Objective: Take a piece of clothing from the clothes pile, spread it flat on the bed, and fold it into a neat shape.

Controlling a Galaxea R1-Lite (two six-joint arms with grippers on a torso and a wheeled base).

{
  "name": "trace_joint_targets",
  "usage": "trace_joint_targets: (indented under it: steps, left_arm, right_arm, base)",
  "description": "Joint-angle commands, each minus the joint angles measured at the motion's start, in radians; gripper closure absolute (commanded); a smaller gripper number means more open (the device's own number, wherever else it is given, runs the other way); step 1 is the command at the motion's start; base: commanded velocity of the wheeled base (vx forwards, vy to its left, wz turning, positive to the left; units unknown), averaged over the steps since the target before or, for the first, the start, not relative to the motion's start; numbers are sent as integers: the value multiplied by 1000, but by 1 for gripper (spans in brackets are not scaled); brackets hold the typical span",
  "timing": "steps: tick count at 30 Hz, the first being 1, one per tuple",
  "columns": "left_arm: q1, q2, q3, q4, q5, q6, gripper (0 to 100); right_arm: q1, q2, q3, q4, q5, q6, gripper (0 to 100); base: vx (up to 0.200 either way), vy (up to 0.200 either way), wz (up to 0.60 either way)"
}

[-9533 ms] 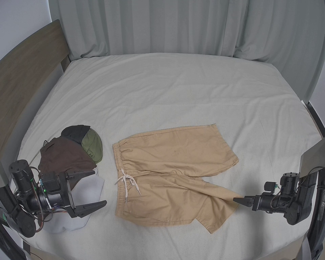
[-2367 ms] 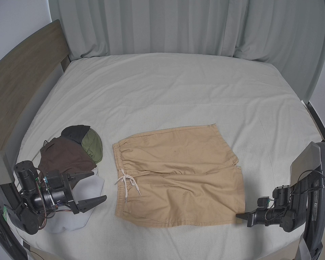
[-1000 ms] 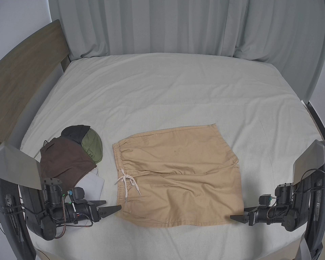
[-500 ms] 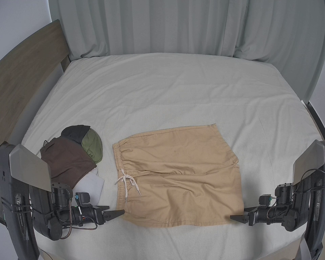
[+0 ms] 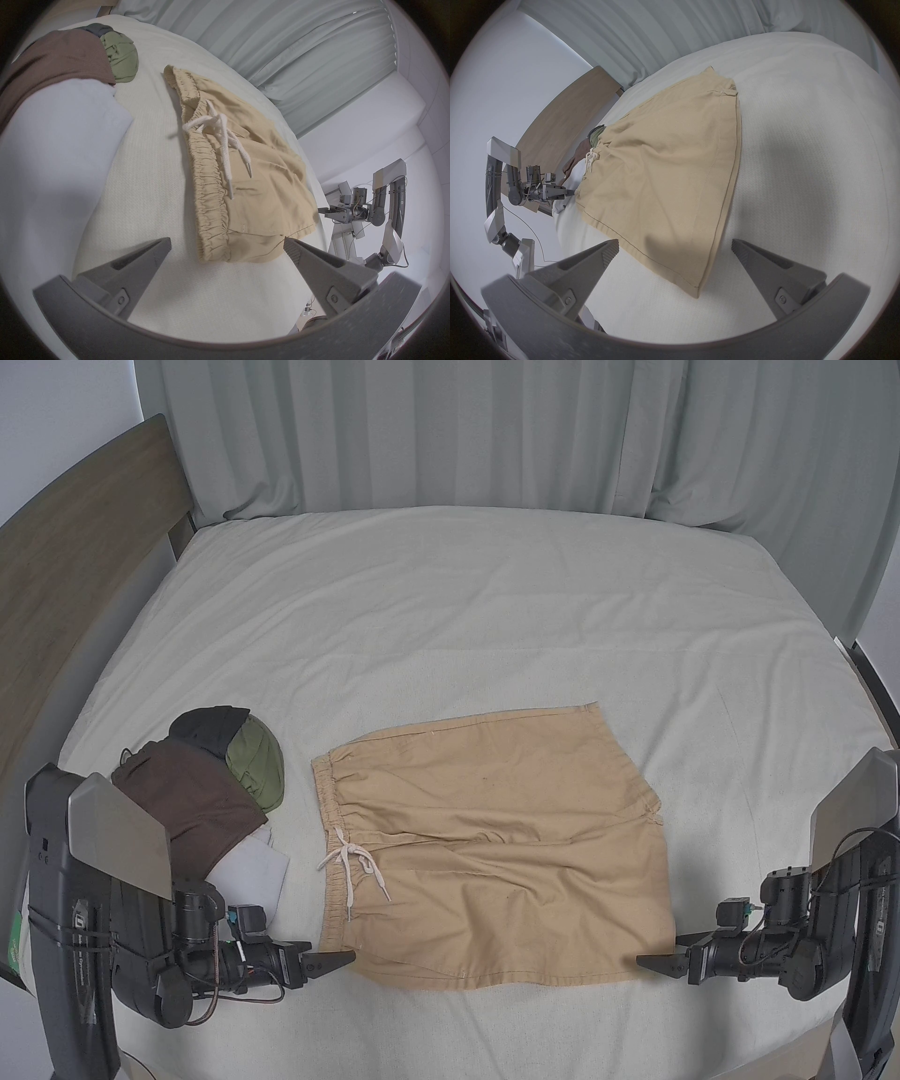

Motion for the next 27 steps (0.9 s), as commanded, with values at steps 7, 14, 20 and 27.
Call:
trace_joint_targets:
  steps: [7,14,20,27]
  left_arm:
    - [-6,40,-33,-1,7,-11,0]
    - [-29,37,-67,-1,45,-75,0]
    - [-52,42,-78,-1,57,-80,0]
    - [-54,42,-70,-1,63,-80,100]
  right_arm:
    - [2,4,-1,0,0,0,0]
    - [3,7,-1,0,0,0,0]
    - [3,7,-1,0,0,0,0]
    - [2,7,-1,0,0,0,0]
  base:
    - [0,0,0]
    - [0,0,0]
    - [0,0,0]
    - [0,0,0]
